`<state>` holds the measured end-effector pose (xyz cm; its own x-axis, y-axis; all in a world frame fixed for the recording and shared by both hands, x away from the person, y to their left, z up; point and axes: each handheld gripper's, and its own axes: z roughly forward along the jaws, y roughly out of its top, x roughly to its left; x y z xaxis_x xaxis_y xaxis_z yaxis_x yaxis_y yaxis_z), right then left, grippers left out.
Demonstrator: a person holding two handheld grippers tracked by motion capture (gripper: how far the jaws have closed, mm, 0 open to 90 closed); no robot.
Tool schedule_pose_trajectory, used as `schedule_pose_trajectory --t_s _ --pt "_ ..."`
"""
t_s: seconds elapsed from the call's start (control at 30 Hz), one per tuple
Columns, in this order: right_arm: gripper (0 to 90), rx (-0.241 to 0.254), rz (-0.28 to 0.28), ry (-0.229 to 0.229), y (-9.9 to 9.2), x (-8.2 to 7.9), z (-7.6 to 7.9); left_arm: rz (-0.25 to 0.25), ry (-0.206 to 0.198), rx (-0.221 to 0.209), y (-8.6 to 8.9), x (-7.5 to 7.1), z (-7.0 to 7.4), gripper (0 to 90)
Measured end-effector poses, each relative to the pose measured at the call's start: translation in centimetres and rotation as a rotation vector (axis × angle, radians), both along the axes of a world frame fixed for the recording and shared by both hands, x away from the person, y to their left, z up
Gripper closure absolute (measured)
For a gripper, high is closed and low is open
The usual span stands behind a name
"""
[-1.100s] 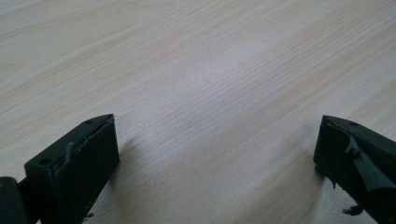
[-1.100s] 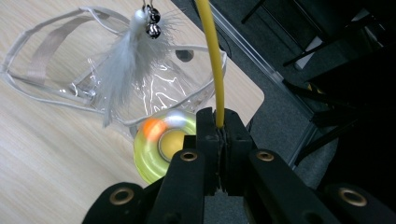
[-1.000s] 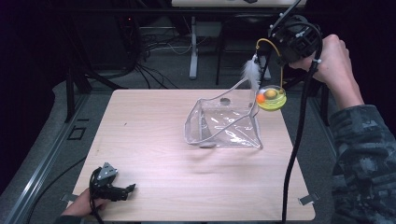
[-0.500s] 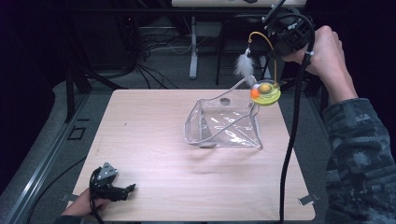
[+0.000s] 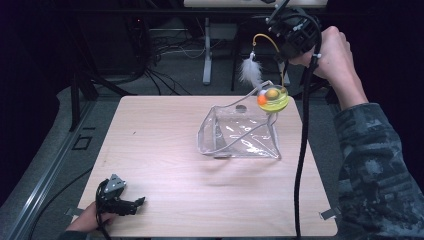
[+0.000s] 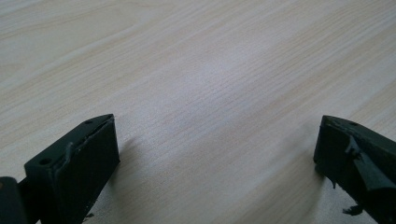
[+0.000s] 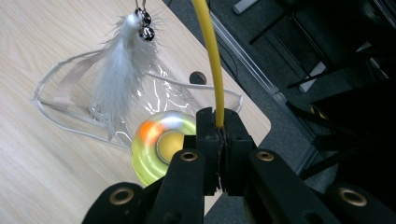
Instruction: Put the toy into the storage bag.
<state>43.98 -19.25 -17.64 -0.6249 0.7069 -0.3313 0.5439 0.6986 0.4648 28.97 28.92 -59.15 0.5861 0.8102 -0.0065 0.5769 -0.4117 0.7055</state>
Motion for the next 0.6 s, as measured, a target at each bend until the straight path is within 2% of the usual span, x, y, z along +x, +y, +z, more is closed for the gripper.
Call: schedule_pose_trajectory --t_s 0.3,0.6 --pt "87.7 0.005 0.022 0.007 1.1 0.4 -0.6 -0.002 0.000 0.002 0.0 0.0 0.0 0.0" --pt "87.7 0.021 0.050 0.030 2.5 1.0 -2.2 -0.003 0.000 0.003 0.0 0.0 0.0 0.0"
